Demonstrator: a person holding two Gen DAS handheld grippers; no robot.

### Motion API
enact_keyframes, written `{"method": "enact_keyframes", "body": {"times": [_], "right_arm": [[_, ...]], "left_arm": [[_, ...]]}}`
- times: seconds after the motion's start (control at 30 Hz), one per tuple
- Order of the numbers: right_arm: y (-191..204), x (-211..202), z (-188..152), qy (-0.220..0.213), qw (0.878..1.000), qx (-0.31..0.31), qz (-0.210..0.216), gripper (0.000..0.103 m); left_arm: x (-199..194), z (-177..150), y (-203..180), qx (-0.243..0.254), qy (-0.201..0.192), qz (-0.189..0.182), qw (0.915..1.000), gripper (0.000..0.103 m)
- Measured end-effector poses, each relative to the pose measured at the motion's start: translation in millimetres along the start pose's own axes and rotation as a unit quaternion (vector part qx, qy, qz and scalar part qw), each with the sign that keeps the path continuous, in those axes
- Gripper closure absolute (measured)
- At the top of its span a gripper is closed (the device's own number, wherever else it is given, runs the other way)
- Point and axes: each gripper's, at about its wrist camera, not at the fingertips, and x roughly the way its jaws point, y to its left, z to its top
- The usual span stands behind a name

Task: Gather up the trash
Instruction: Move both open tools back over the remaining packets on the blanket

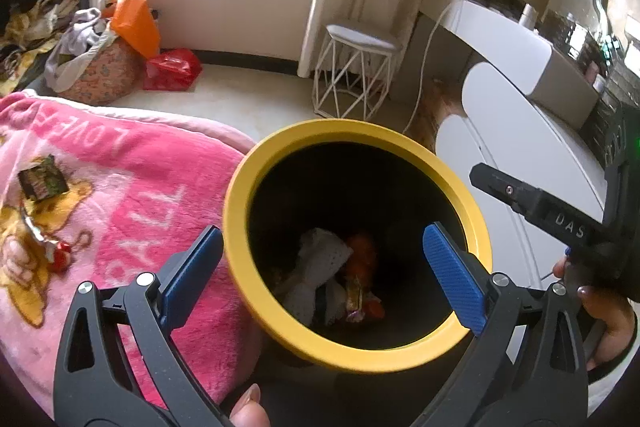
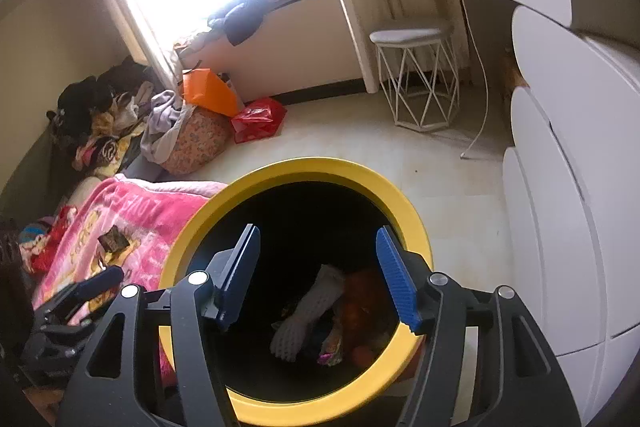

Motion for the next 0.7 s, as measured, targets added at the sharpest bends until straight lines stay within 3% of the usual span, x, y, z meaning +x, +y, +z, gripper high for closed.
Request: {"method": "enact_keyframes", "body": {"times": [0.7], "right_arm": [[78.5,2.2,8.9,-0.009,0.994,-0.087,0.067,0.039]], "left_arm": [[-50.7,-1.0,70.2,-0.058,-0.061,0.087,0.9927,0.011]]}}
